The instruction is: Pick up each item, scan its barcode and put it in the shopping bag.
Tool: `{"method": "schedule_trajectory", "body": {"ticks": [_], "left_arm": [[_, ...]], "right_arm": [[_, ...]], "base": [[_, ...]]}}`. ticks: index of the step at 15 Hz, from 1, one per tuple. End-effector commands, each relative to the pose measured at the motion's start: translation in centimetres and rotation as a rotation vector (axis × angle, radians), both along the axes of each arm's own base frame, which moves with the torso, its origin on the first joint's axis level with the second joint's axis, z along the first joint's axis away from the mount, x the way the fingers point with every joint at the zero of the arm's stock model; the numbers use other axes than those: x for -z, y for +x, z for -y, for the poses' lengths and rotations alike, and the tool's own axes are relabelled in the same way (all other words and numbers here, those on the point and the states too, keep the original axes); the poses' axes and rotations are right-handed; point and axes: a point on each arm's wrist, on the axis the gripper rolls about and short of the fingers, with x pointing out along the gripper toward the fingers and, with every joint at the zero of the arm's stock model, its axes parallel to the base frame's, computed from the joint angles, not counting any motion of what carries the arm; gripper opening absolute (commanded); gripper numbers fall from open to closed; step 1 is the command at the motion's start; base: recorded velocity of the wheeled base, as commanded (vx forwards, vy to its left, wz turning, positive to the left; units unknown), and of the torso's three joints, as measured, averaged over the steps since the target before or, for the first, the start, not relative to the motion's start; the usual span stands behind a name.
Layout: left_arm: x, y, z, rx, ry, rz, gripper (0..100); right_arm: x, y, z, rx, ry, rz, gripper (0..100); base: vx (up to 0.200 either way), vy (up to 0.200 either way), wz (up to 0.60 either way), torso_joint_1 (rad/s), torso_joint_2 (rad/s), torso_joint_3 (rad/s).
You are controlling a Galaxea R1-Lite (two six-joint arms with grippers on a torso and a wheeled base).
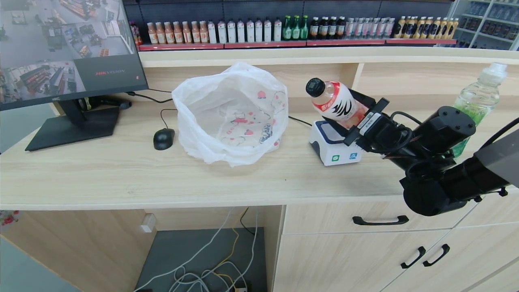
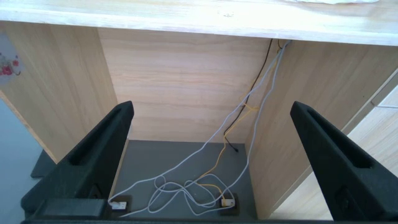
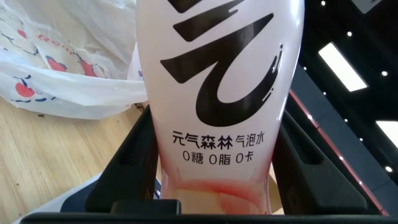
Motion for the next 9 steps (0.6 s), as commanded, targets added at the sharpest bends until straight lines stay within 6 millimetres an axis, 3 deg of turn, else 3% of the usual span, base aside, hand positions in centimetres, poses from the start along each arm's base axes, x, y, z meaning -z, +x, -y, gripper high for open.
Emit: {"method": "schedule_trajectory", "body": {"ticks": [1,9], "left_arm": [[0.0,0.0,0.0,0.000,0.000,0.000,100],[0.0,0.0,0.0,0.000,0.000,0.000,100]], "right_arm": [[0.1,0.0,0.1,0.002,-0.001,-0.003,0],[1.2,0.3,-0.5,-0.004,-0.020,-0.022,0]], "base": [[0.000,0.000,0.00,0.000,0.00,0.000],[0.000,0.000,0.00,0.000,0.00,0.000]]}}
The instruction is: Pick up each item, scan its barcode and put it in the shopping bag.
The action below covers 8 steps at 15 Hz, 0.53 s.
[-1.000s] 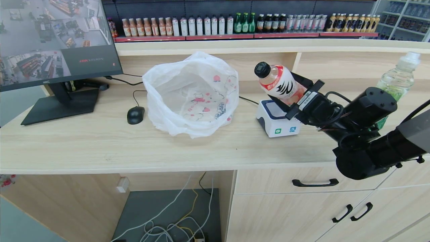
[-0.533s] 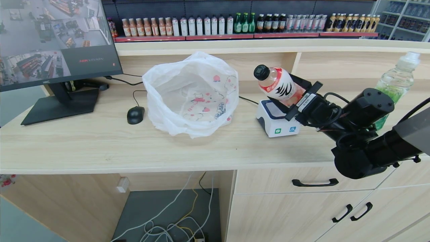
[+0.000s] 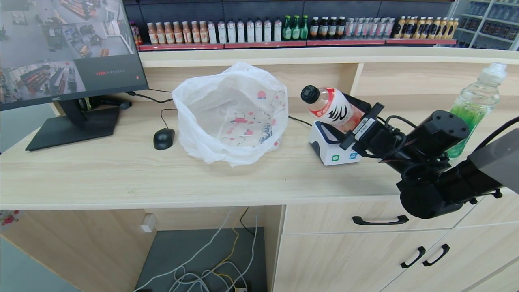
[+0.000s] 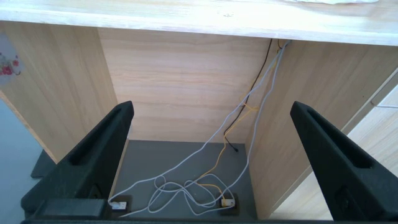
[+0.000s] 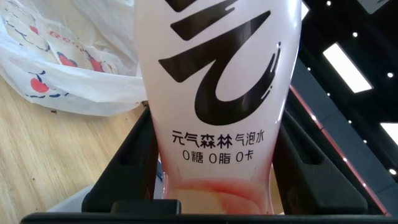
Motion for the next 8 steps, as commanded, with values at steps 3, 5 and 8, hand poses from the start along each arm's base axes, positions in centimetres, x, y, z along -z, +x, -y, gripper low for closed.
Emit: {"method": "schedule_trajectory", "body": {"ticks": [3,5,8], "left_arm": [[0.00,0.00,0.00,0.000,0.000,0.000,100],[0.00,0.00,0.00,0.000,0.000,0.000,100],[0.00,0.00,0.00,0.000,0.000,0.000,100]], "right_arm": [[0.40,0.12,-0.14,-0.001,-0.004,-0.010,0],[0.37,0.10,-0.25,-0.004,-0.004,-0.009,0],[0.18,0.16,-0.26,0.001,0.001,-0.002,0]], "base": [[0.000,0.000,0.00,0.000,0.00,0.000],[0.000,0.000,0.00,0.000,0.00,0.000],[0.000,0.000,0.00,0.000,0.00,0.000]]}}
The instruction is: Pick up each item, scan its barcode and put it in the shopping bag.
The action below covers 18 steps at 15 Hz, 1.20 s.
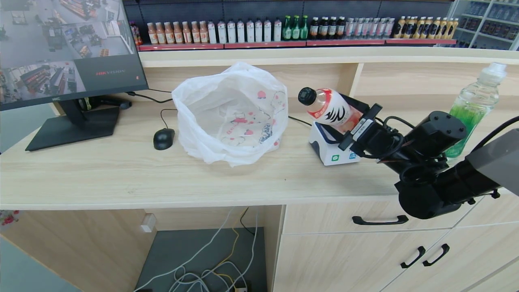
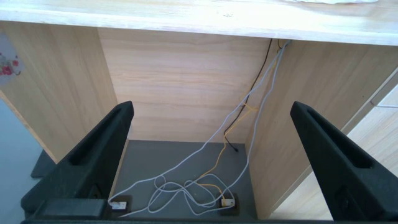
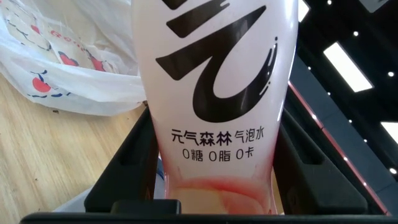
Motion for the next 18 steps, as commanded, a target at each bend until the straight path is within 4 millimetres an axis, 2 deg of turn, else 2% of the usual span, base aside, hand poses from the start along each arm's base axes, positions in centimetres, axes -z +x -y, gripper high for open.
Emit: {"method": "schedule_trajectory", "body": {"ticks": [1,5,9,14,18], "left_arm": [[0.0,0.0,0.0,0.000,0.000,0.000,100],[0.0,0.0,0.0,0.000,0.000,0.000,100],[0.0,0.0,0.0,0.000,0.000,0.000,100],[0.0,0.0,0.0,0.000,0.000,0.000,100],[0.0,0.0,0.0,0.000,0.000,0.000,100]], "right_arm": [[0.0,0.0,0.0,0.000,0.000,0.001,0],[-0.3,-0.2,0.0,-0.003,0.005,0.004,0],[-2.1,-1.4,0.3,-0.008,0.034,0.027,0],[-5.3,-4.0,1.0,-0.007,0.097,0.064,0],[-6.4,-6.9,1.9,0.014,0.170,0.021,0]], "base": [[0.000,0.000,0.00,0.000,0.00,0.000],[0.000,0.000,0.00,0.000,0.00,0.000],[0.000,0.000,0.00,0.000,0.00,0.000],[0.000,0.000,0.00,0.000,0.00,0.000],[0.000,0.000,0.00,0.000,0.00,0.000]]}}
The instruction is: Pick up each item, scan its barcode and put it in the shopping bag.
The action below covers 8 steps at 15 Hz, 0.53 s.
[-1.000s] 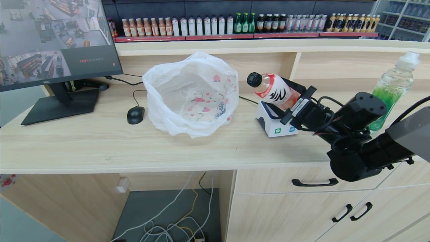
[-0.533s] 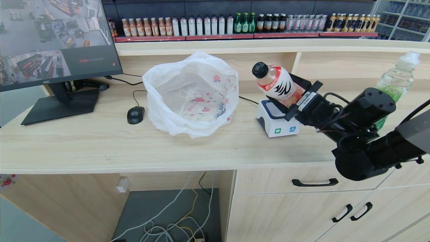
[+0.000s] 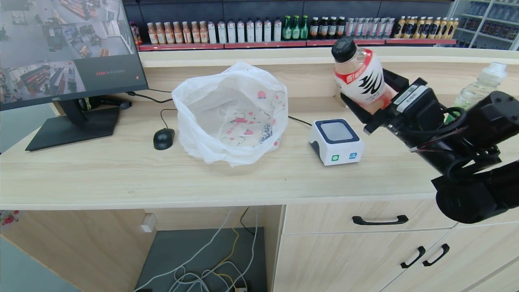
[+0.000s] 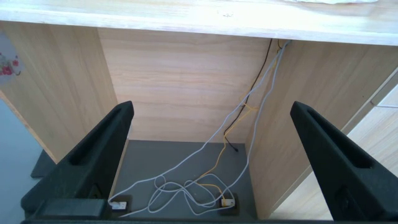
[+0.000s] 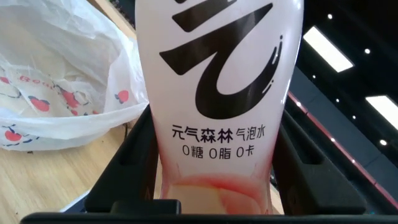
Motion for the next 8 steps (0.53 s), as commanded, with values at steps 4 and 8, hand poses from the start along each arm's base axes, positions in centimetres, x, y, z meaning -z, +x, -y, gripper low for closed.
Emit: {"method": "schedule_trajectory", "body": {"ticks": [4,8], "left_arm": [[0.0,0.0,0.0,0.000,0.000,0.000,100],[0.0,0.0,0.0,0.002,0.000,0.000,100]], "right_arm": [[-2.3,-2.9,0.8,-0.026,0.143,-0.033,0],[-1.7,-3.3,1.6,-0.059,0.219,-0.130,0]], "base": [[0.000,0.000,0.00,0.000,0.00,0.000],[0.000,0.000,0.00,0.000,0.00,0.000]]}}
